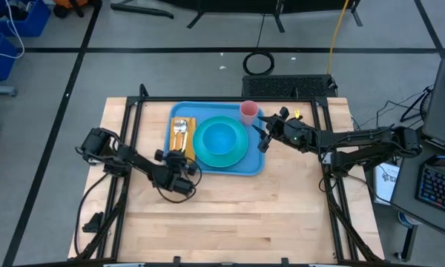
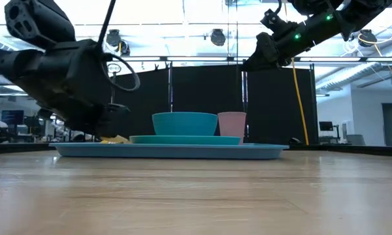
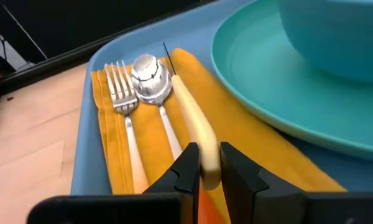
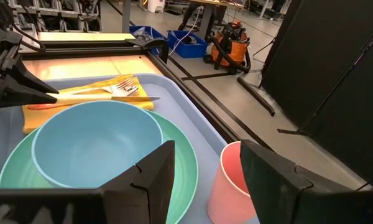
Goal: Set up tray
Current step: Put the yellow knife on the yellow napkin to the right of the orange spoon
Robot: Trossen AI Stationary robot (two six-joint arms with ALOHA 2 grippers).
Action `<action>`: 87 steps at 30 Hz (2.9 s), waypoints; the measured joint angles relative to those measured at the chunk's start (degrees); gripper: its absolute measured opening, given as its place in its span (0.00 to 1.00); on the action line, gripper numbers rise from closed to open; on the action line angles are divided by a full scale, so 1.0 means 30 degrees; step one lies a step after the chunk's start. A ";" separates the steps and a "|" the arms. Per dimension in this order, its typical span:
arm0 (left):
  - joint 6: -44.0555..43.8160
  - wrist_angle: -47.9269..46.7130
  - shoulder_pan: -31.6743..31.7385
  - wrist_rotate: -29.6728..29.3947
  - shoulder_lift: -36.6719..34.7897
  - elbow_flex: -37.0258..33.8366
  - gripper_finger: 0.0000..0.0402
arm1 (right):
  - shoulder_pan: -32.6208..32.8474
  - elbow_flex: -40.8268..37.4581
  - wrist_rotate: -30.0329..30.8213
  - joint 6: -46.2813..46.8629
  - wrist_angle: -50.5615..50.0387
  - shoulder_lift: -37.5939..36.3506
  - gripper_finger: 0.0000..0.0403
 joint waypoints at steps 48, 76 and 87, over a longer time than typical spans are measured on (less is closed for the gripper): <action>0.3849 -0.2837 0.0389 0.3879 0.0007 0.1883 0.17 | 0.0000 0.0000 0.0000 -0.0004 -0.0004 0.0000 0.43; 0.4711 -0.1850 0.0371 0.4803 0.0007 0.1883 0.27 | -0.0006 0.0000 0.0000 -0.0007 -0.0006 0.0000 0.43; 0.5332 -0.1880 -0.0020 0.4187 -0.0138 0.1927 0.28 | -0.0003 0.0000 0.0002 -0.0005 0.0000 0.0000 0.43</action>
